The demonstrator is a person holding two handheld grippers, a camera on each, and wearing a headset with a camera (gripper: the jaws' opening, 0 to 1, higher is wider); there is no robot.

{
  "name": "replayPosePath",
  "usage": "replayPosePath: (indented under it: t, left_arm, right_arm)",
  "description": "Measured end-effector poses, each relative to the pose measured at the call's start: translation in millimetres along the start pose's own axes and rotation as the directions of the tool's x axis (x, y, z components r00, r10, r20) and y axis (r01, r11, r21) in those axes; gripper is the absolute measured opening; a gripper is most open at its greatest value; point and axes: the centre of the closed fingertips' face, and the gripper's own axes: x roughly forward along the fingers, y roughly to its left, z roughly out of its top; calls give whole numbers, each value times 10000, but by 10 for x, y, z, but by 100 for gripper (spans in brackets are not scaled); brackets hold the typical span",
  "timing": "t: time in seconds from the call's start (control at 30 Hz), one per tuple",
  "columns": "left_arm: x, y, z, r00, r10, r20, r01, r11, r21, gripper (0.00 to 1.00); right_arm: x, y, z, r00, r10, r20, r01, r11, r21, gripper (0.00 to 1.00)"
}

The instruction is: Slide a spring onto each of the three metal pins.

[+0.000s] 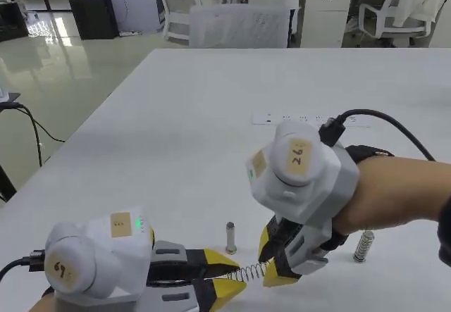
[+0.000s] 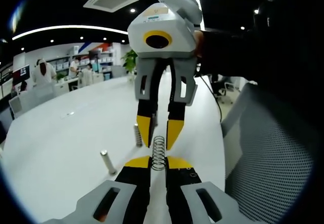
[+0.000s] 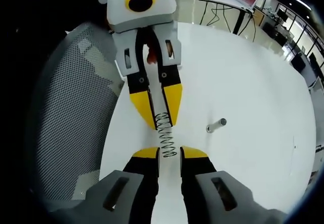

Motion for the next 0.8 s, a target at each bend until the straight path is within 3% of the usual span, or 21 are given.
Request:
replayPosePath:
  t: [0.1,0.17,0.43,0.8]
  left_arm:
    - [1,-18,24,9999,-82,125,82,10000,22,3]
    - [-1,-46,94,9987,-219,462,222,9997,-57,3]
    - [-32,-29,180,9954,-181,945,207,9994,-272,3]
    - [-19,-29,137,9968,-88,791,102,9998,-182,3]
  right_arm:
    - [14,6,-35,10000,41,-51,-41,10000,31,13]
    - [26,14,-44,10000,89,-43,-89,9999,72,13]
    - [54,33,-53,9998,181,-63,-181,9998,102,12]
    - [-22,17,39,9998,-114,179,116,9998,-135,9]
